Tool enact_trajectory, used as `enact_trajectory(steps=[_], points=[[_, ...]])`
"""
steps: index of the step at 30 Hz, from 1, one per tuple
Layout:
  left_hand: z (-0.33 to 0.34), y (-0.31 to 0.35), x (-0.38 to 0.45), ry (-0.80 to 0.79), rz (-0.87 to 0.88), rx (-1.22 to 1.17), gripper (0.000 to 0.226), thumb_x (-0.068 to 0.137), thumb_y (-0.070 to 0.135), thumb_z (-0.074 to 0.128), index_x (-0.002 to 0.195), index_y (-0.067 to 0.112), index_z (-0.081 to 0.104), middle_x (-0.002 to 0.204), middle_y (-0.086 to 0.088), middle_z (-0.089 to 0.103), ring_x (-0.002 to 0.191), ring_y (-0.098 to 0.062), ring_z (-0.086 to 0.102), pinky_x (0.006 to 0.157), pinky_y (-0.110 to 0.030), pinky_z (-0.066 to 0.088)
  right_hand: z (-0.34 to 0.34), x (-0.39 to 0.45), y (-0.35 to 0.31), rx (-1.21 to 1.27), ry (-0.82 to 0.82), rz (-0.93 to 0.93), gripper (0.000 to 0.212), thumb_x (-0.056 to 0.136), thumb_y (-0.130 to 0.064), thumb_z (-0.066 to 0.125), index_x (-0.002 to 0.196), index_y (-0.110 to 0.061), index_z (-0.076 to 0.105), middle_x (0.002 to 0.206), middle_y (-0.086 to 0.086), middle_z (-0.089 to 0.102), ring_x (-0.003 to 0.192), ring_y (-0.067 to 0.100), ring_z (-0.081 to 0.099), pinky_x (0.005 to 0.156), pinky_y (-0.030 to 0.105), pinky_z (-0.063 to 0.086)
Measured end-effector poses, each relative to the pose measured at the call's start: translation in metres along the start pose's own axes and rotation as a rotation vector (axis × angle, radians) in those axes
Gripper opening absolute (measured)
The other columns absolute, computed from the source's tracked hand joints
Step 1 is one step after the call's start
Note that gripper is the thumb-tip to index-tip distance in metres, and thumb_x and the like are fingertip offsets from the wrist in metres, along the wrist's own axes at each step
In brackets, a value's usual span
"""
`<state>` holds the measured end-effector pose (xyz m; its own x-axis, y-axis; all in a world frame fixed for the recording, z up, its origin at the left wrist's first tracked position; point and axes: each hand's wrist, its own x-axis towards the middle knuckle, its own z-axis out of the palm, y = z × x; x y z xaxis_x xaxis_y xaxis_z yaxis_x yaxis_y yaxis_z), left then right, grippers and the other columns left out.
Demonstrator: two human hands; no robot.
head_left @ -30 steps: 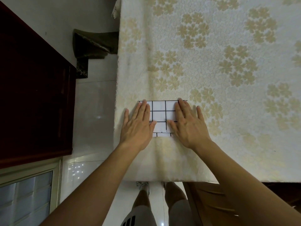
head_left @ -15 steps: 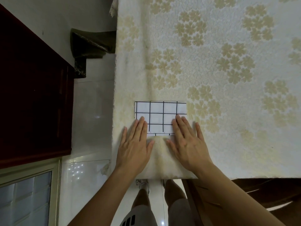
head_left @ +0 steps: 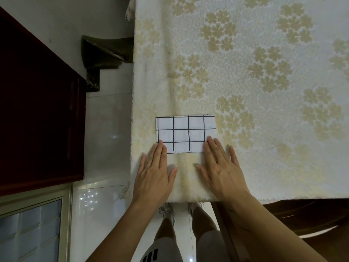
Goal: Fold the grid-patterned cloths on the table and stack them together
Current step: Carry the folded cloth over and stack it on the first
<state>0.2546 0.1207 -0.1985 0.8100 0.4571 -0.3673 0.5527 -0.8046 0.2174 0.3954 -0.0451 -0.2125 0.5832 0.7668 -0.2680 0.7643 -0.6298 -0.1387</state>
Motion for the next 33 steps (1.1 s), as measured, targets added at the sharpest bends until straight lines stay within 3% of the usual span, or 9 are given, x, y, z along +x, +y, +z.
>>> enact_trajectory(steps=[12,28,33], points=[[0.012,0.002,-0.012,0.007,0.025,0.080,0.072,0.100,0.055,0.011,0.157,0.012,0.008,0.166,-0.006,0.001,0.153,-0.021,-0.002,0.123,-0.049,0.014,-0.003,-0.008,-0.003,0.020,0.005,-0.006,0.072,0.103,-0.057,0.015,0.158,-0.010,0.014,0.166,0.008,0.008,0.154,0.022,0.006,0.122,0.054,0.015],[0.016,0.002,-0.004,-0.008,0.026,0.056,0.075,0.097,0.059,0.006,0.157,0.016,-0.006,0.165,-0.002,-0.014,0.151,-0.017,-0.015,0.122,-0.044,-0.004,0.003,0.000,0.001,0.026,-0.014,0.015,0.073,0.103,-0.058,0.015,0.158,-0.010,0.015,0.166,0.008,0.009,0.153,0.021,0.005,0.122,0.053,0.016],[0.018,0.003,-0.002,0.000,0.017,0.052,0.075,0.098,0.059,0.008,0.157,0.014,-0.002,0.165,-0.002,-0.010,0.152,-0.018,-0.011,0.123,-0.046,0.001,0.003,0.001,0.003,0.011,-0.021,0.011,0.072,0.103,-0.058,0.015,0.158,-0.010,0.015,0.166,0.007,0.009,0.153,0.020,0.004,0.123,0.052,0.015]])
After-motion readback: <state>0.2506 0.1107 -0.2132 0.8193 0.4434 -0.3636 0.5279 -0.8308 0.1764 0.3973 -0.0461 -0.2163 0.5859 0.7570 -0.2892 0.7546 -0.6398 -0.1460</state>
